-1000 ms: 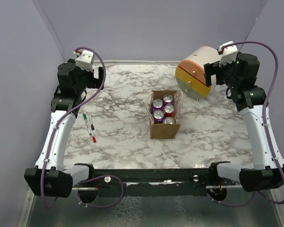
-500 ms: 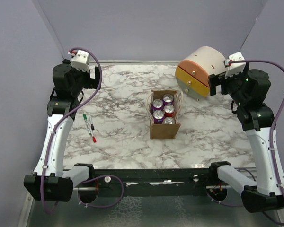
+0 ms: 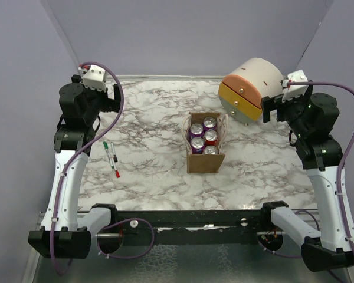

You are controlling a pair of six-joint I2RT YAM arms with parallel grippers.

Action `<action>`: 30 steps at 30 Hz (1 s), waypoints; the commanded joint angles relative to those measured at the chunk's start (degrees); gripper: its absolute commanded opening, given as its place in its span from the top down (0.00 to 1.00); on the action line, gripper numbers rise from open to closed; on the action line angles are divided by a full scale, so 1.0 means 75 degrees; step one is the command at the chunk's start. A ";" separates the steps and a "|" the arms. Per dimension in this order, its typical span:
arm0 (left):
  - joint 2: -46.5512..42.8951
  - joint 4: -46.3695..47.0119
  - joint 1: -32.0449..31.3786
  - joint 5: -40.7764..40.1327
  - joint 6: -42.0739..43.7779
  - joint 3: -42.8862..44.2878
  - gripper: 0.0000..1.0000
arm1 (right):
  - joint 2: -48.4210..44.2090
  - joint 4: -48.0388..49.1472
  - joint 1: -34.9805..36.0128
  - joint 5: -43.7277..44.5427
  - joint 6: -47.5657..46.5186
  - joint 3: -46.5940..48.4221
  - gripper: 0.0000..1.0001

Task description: Place the beverage into the canvas bag

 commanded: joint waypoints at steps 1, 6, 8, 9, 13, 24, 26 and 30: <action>-0.0209 -0.0113 0.0124 -0.0233 0.0050 0.0015 0.01 | 0.0058 0.0237 -0.0040 -0.0094 0.0124 -0.0013 0.00; -0.0237 -0.0214 0.0252 -0.0135 -0.0063 0.0053 0.01 | 0.0001 0.0198 -0.0134 -0.0188 0.0162 -0.0170 0.00; -0.0240 -0.0274 0.0275 -0.0053 -0.0107 0.0099 0.01 | -0.0020 0.0159 -0.0224 -0.0178 0.0163 -0.0201 0.00; -0.0231 -0.0297 0.0286 -0.0002 -0.0135 0.0101 0.01 | -0.0035 0.0134 -0.0270 -0.0177 0.0171 -0.0191 0.00; -0.0250 -0.0242 0.0344 0.0265 -0.0221 0.0022 0.01 | -0.0157 0.0090 -0.0428 -0.0078 0.0174 -0.0130 0.00; -0.0306 -0.0335 0.0363 0.0450 -0.0197 0.0135 0.01 | -0.0166 -0.0005 -0.0495 -0.0416 0.0186 -0.0002 0.00; -0.0288 -0.0425 0.0360 0.0410 -0.0173 0.0208 0.01 | -0.0134 -0.0112 -0.0502 -0.0399 0.0166 0.0102 0.00; -0.0313 -0.0381 0.0369 0.0509 -0.0203 0.0135 0.01 | -0.0151 -0.0009 -0.0499 -0.0376 0.0145 0.0021 0.00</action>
